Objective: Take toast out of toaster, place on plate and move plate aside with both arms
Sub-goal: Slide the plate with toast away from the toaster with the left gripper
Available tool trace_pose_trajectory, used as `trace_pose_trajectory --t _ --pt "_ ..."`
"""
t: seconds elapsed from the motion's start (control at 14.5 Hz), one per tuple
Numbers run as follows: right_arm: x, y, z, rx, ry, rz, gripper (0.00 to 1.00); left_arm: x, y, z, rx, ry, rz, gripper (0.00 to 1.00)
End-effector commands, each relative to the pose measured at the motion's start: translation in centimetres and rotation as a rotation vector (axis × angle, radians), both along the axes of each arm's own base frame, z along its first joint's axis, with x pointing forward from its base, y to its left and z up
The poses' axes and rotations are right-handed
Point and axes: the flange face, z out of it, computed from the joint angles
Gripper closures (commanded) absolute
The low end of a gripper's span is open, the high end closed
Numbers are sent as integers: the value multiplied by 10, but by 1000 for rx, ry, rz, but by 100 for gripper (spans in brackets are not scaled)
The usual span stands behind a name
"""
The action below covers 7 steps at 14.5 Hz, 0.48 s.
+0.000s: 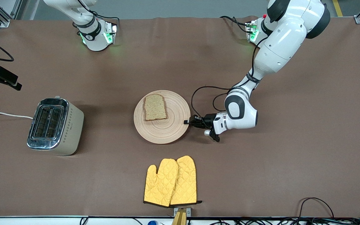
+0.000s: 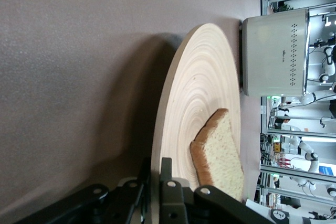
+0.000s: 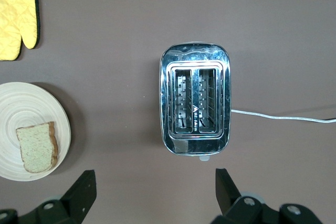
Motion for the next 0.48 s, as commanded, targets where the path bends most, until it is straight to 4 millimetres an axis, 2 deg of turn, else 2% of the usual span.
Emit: trace_pose_trajectory --t 0.0,0.21,0.41 --pt "1 1 3 -2 -1 11 0 11 3 16 -23 -15 41 100" --pt "1 2 2 -2 4 13 0 27 33 50 -20 -37 89 100" --pt "0 2 4 -2 2 14 0 40 88 84 -7 -61 160 100"
